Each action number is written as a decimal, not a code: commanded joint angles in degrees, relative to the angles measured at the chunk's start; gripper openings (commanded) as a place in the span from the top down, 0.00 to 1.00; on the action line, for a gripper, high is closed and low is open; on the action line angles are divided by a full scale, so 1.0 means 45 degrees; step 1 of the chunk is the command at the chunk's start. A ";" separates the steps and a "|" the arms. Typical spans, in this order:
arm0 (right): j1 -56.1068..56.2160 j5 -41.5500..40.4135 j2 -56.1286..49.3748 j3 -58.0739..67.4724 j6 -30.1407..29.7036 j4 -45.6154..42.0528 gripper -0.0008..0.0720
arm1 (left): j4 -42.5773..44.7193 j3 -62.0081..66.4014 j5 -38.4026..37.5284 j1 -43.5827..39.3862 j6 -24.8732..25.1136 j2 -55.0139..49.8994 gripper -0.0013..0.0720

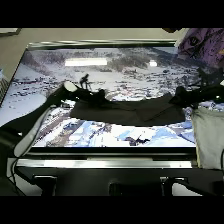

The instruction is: Fold the clothes and pants, and hang the long-sleeved shirts on hangers.

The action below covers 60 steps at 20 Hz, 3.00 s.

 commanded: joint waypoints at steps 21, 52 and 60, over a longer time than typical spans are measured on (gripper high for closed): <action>0.0685 0.0510 0.0826 0.3089 0.1807 -0.1753 0.95 | -0.1564 0.6348 -0.1613 -0.2691 -0.1258 -0.4182 0.97; 0.9704 -0.7252 -0.4867 0.3104 0.1846 0.4789 0.32 | 0.6771 0.5683 -0.8102 0.7475 -0.1190 0.2837 0.96; 0.6198 -0.3944 -0.1297 0.3099 0.1423 0.2730 0.14 | 0.6771 0.5683 -0.7742 0.7475 -0.1209 0.2817 0.96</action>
